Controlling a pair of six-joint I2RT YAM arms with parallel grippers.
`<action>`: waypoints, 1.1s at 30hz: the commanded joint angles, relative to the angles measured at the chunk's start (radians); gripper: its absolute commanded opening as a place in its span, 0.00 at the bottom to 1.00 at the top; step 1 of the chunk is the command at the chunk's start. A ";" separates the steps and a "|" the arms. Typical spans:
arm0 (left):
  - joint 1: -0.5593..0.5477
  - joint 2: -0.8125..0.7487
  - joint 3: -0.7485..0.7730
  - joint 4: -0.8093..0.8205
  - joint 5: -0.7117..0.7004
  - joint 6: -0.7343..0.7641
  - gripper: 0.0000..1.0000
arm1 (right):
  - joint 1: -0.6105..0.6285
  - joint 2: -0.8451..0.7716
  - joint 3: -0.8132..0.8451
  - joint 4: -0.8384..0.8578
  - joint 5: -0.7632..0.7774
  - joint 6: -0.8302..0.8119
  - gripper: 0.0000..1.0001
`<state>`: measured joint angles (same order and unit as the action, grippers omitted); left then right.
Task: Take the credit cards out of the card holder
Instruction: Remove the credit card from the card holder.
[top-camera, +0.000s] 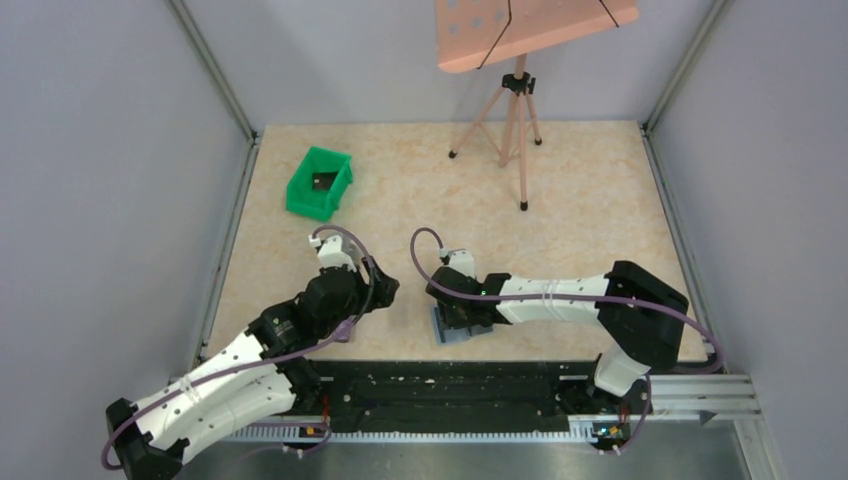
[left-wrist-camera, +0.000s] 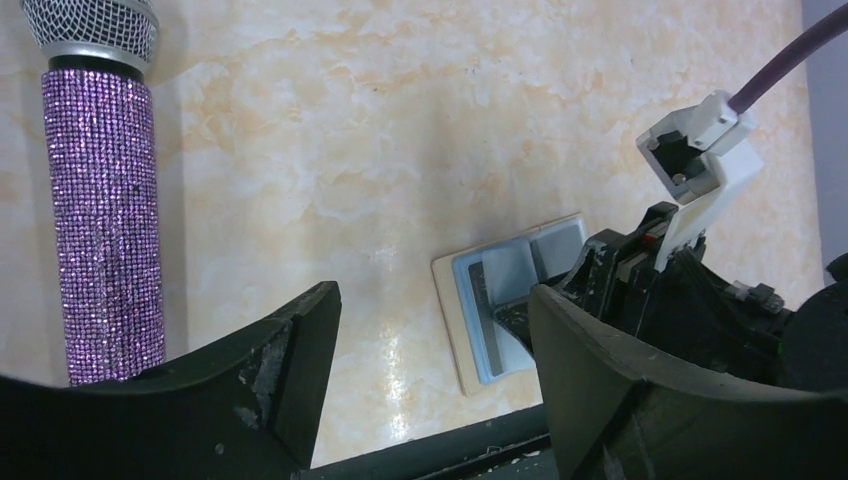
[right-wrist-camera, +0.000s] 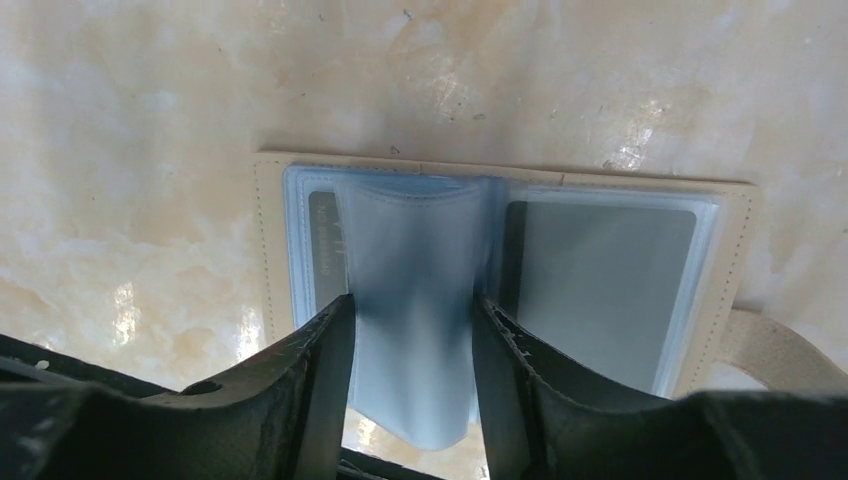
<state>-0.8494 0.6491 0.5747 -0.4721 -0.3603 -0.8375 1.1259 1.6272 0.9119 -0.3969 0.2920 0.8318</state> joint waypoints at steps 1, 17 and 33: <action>0.004 -0.010 -0.022 0.033 0.001 0.009 0.74 | 0.018 0.027 0.017 -0.006 0.024 0.013 0.42; 0.004 0.175 -0.084 0.185 0.225 -0.071 0.61 | 0.017 -0.044 -0.016 0.003 0.049 0.047 0.38; 0.004 0.346 -0.097 0.301 0.293 -0.100 0.52 | -0.037 -0.195 -0.130 -0.061 0.120 0.043 0.45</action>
<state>-0.8494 0.9668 0.4797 -0.2447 -0.0921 -0.9237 1.1164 1.4872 0.8154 -0.4461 0.3767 0.8684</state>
